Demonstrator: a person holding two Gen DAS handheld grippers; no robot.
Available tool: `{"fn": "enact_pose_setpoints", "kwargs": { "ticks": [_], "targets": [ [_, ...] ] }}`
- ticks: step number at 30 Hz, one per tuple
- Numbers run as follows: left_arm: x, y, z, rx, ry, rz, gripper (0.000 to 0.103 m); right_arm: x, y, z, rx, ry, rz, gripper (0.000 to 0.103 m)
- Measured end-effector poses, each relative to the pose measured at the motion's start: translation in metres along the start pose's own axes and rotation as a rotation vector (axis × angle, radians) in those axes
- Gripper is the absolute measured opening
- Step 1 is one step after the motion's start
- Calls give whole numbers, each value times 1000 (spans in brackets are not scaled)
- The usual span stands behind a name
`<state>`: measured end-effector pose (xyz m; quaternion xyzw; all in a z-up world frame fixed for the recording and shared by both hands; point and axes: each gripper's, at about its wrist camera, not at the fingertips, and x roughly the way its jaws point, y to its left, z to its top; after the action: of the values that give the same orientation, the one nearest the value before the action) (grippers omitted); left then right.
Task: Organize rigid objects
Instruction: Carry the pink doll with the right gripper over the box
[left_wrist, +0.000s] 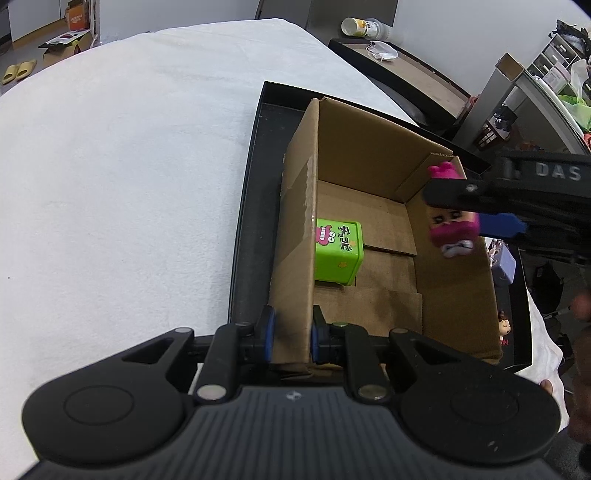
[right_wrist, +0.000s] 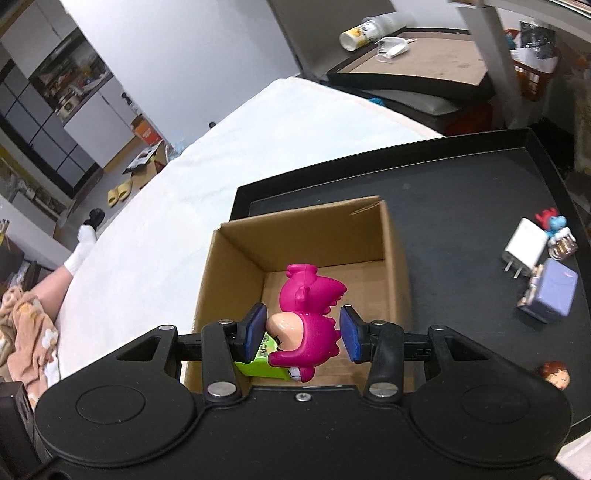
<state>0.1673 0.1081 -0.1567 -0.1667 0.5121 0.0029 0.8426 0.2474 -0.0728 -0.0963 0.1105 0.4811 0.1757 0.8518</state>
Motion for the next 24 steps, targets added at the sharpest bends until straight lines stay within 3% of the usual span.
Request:
{"fn": "enact_pose_setpoints", "kwargs": {
  "ticks": [12, 24],
  "targets": [
    [0, 4, 0, -9, -4, -20, 17, 23, 31, 1, -27, 13, 8, 43],
    [-1, 6, 0, -13, -3, -29, 17, 38, 37, -3, 0, 47, 28, 43]
  ]
}}
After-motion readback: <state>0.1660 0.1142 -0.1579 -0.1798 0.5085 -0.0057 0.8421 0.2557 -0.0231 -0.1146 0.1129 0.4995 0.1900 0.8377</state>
